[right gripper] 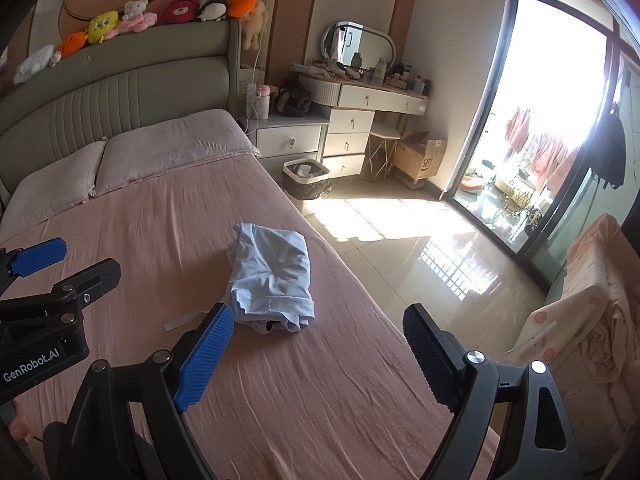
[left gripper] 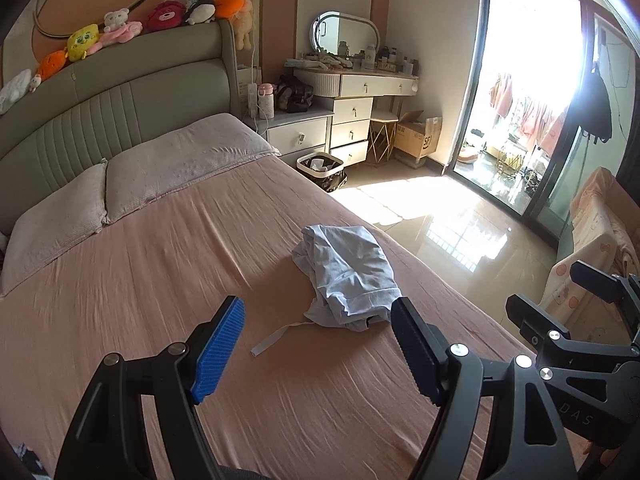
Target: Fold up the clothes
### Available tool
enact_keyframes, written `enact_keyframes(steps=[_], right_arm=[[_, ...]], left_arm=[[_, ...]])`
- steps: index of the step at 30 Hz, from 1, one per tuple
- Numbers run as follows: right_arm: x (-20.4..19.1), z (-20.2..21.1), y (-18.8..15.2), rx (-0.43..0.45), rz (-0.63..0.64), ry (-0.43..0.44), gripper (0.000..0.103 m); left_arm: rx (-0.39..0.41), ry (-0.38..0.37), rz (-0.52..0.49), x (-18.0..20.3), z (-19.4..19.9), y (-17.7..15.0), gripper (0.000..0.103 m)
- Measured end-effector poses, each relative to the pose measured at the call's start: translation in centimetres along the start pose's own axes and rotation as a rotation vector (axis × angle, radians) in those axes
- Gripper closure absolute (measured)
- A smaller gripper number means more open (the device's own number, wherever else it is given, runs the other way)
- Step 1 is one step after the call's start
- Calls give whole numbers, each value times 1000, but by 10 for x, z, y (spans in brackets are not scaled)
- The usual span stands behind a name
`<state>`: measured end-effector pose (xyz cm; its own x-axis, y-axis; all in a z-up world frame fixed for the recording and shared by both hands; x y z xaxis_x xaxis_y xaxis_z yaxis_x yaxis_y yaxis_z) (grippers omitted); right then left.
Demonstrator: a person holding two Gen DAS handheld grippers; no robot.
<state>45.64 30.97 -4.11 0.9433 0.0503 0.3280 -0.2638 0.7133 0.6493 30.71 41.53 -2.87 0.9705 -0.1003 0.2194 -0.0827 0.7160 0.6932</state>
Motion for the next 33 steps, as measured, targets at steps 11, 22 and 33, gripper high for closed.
enact_keyframes(steps=[11,22,33], right_arm=[[30,-29,-28,-32,3,58,16],[34,-57,-48,-95,-46,117,16],[35,-66,-46,-112,-46,147,16]], left_arm=[[-33,-3,32,40,-21,-21,28],[-90,54,18,46,-51,-33,28],[-71,52,21,46,-54,-32,28]])
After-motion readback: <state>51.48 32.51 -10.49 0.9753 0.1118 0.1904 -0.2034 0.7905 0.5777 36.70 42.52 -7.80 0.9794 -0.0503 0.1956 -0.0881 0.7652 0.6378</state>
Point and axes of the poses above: each gripper's, at about its wrist camera, not at the fingertips, and z roughly against the way its jaws point, x to its right, y to its top, the point moved 5 cm from there along -z, roughly the way its jaws point, and after that the axes turned 15 degrees about z, right-handed, at the moved point
